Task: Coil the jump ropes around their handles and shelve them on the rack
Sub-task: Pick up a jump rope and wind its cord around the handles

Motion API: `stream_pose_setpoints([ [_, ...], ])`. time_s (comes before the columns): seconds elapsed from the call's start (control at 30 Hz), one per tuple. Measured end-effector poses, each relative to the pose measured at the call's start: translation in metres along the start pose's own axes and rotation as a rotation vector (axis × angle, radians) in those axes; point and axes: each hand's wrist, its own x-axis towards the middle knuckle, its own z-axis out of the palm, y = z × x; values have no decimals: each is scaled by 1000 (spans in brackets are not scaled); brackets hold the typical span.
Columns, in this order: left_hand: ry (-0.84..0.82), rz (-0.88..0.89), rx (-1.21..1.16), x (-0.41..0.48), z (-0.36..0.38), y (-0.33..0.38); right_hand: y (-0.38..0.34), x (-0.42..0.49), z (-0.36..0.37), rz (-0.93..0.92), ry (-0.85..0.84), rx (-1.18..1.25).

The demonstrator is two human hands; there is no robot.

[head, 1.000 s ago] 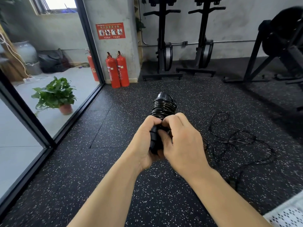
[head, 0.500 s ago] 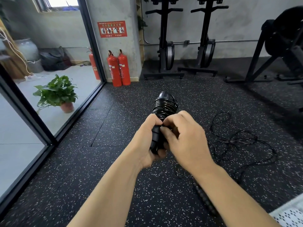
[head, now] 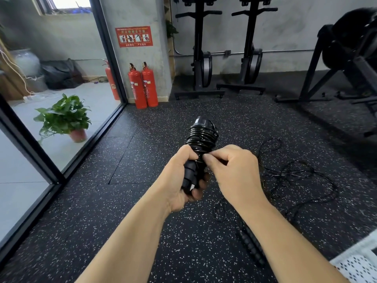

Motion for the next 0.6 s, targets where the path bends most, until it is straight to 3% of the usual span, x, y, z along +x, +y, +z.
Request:
stream_pose_setpoints([
  [0.13, -34, -49, -11, 1, -1, 1, 0, -1, 1, -50, 32, 39],
  [0.3, -49, -132, -10, 0, -3, 2, 5, 0, 4, -42, -47, 44],
  [0.6, -29, -89, -48, -3, -1, 4, 5, -6, 13, -39, -61, 50],
])
